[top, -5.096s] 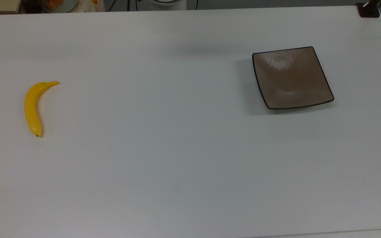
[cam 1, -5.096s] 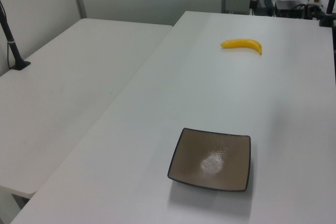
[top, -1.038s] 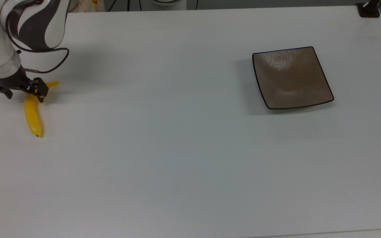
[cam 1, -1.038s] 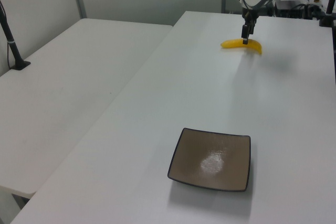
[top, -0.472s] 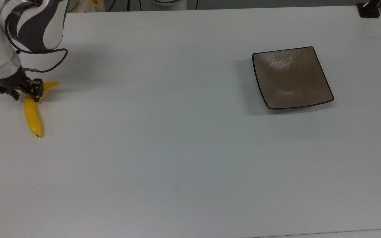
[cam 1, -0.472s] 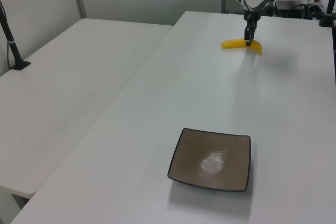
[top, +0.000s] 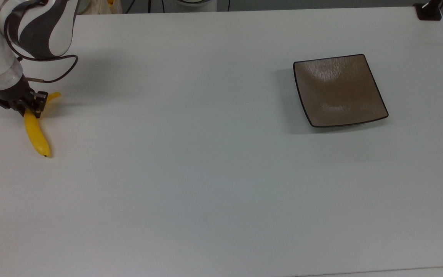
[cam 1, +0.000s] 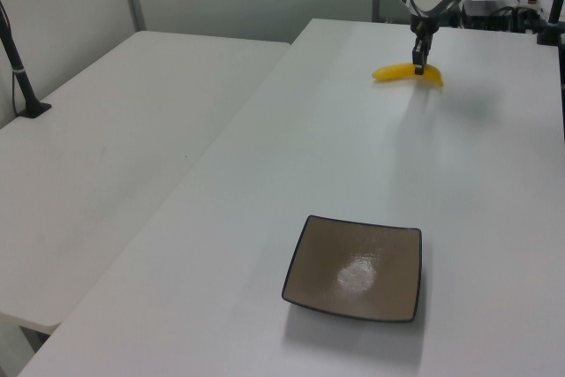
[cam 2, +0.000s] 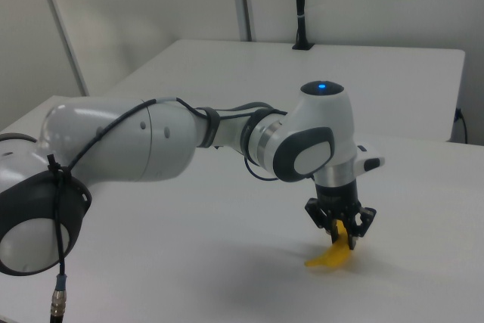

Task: Bananas placed on a ceramic plate
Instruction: 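Close the gripper on the banana's middle, then lift the banana and carry it over the brown square plate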

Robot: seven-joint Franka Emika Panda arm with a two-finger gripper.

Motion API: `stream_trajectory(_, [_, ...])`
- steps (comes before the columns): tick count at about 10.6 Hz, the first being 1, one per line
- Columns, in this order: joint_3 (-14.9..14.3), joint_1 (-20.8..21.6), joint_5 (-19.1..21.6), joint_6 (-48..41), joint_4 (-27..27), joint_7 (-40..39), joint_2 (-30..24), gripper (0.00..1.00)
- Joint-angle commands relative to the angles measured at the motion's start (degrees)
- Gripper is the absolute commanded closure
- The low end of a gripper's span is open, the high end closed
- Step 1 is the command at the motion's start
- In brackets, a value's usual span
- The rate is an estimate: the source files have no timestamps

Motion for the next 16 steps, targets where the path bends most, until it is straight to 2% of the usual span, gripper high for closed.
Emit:
stream_trajectory(1, [0.4, 1.4, 0.3, -7.7, -1.9, -0.5, -6.9, 1.0])
stream_trajectory(4, [0.4, 5.7, 1.5, -17.2, -2.6, 0.7, -14.3, 1.0])
stream_trajectory(7, [0.4, 10.3, 8.0, -29.5, -2.8, 1.3, -23.9, 1.0])
stream_trajectory(9, [0.7, 15.2, 11.0, -36.4, -4.4, 4.0, -29.8, 1.0])
stream_trajectory(11, [0.9, 21.9, 12.6, -39.1, -5.8, 13.0, -32.9, 1.0])
stream_trajectory(12, [1.1, 26.0, 13.8, -40.0, -5.7, 20.4, -33.0, 1.0])
stream_trajectory(13, [1.1, 31.5, 14.0, -39.9, -5.8, 31.1, -32.7, 1.0])
stream_trajectory(14, [1.1, 35.2, 14.3, -39.3, -7.0, 37.4, -32.5, 1.0])
stream_trajectory(16, [1.2, 40.5, 19.0, -39.1, -7.8, 45.9, -30.3, 1.0])
